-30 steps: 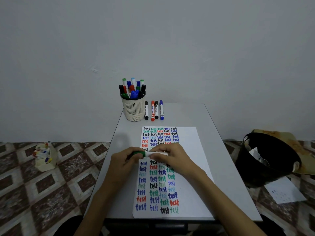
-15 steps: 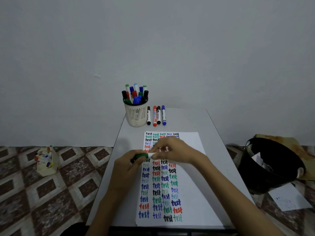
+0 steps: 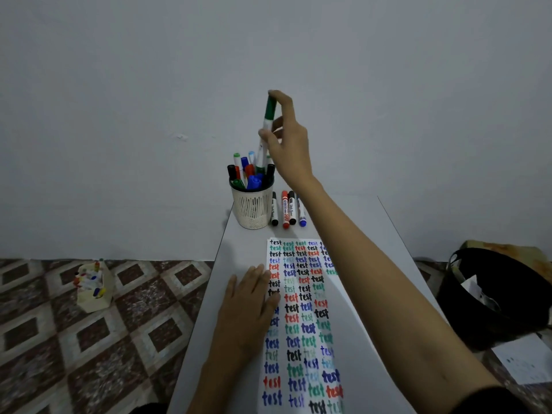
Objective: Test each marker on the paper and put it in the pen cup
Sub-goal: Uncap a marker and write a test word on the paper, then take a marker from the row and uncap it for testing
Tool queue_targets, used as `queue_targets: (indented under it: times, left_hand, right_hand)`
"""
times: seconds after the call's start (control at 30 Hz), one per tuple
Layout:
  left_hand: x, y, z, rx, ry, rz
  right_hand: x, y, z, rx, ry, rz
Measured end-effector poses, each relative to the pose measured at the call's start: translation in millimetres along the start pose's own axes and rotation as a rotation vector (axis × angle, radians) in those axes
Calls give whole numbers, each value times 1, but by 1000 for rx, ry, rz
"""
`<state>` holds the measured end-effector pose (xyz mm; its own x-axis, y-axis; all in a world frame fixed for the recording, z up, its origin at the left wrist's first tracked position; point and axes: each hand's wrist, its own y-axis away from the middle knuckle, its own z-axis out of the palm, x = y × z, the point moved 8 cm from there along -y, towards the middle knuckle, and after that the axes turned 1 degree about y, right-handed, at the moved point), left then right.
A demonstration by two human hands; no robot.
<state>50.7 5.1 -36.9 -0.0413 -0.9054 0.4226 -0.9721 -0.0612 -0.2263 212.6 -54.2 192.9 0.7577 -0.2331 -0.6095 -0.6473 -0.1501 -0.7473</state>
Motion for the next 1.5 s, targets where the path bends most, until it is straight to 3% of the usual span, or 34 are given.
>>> queue_targets:
  times: [0.17, 0.33, 0.47, 0.53, 0.63, 0.67, 0.73, 0.8, 0.83, 1.07, 1.23, 1.33, 1.5]
  left_hand:
    - [-1, -2, 1, -16, -18, -25]
    - [-1, -2, 1, -11, -3, -21]
    - [-1, -2, 0, 5, 15, -11]
    - [-1, -1, 0, 1, 14, -9]
    - [0, -1, 0, -7, 23, -16]
    - [0, -1, 0, -8, 21, -14]
    - [-1, -1, 0, -6, 18, -8]
    - [0, -1, -1, 0, 24, -5]
    - [0, -1, -1, 1, 24, -4]
    - [-2, -1, 1, 16, 9, 16]
    - [0, -1, 0, 15, 24, 20]
    - [7, 2, -10, 78, 119, 27]
    - [25, 8, -29, 170, 263, 127]
  right_hand:
    - [15, 0, 35, 9, 301, -12]
    - [46, 14, 69, -257, 664, -77]
    - [60, 20, 73, -397, 646, -43]
    - [55, 19, 59, -307, 502, -61]
    - [80, 30, 16, -61, 306, 146]
    - [98, 40, 8, -92, 345, 267]
    - [141, 69, 3, -318, 561, 470]
    - [168, 101, 0, -540, 705, 551]
    - [175, 113, -2, -572, 707, 556]
    - [165, 135, -40, -140, 535, 470]
    - [137, 145, -85, 315, -62, 547]
    - [110, 157, -90, 289, -348, 618]
    - [49, 205, -64, -95, -497, 617]
